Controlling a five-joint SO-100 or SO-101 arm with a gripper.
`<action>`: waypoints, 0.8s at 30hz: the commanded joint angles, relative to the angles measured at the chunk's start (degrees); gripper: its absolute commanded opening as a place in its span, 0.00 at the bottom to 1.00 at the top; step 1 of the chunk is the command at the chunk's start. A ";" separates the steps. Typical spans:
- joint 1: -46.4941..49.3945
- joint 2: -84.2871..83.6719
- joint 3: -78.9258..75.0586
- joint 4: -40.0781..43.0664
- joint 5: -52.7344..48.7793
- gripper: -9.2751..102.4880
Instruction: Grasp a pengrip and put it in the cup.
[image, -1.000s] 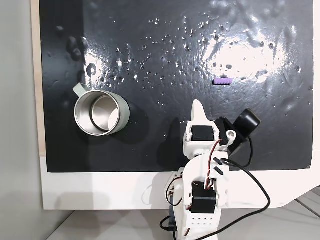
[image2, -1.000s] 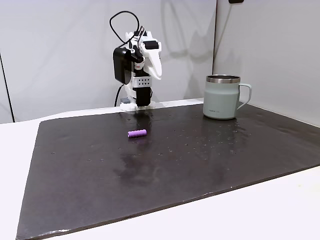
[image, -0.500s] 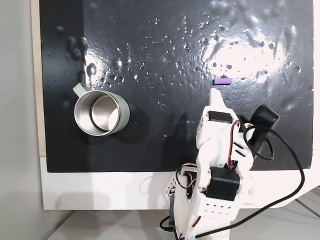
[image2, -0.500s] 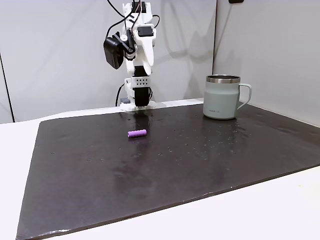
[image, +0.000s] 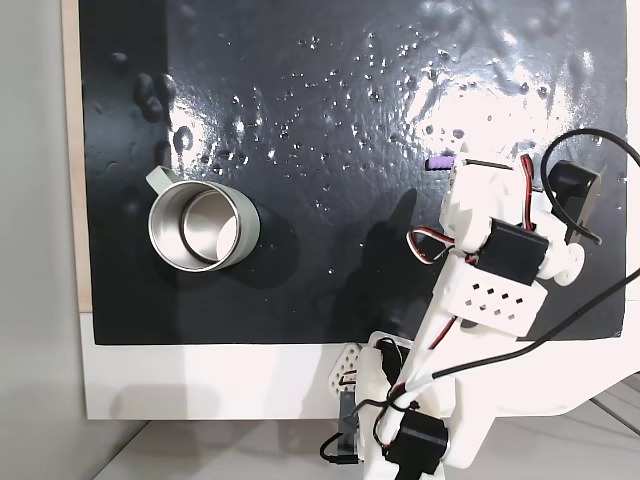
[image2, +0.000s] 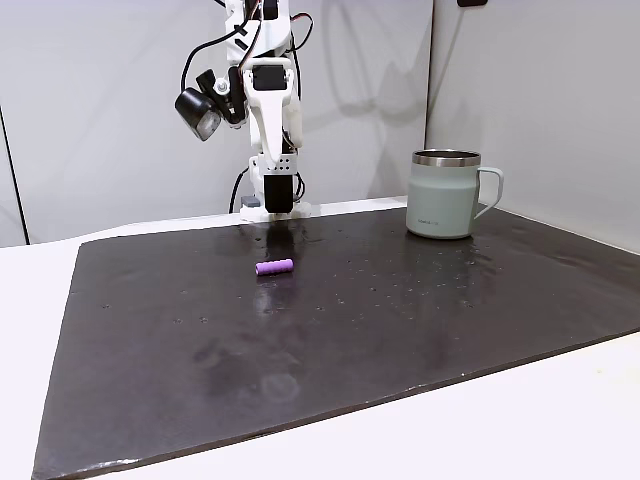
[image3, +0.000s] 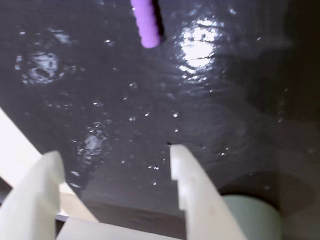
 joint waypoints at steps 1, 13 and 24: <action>0.53 -3.43 -3.78 -2.11 -4.22 0.28; 3.08 -19.95 -9.49 -5.54 -12.04 0.29; 2.20 -32.96 -12.30 -10.81 -13.27 0.29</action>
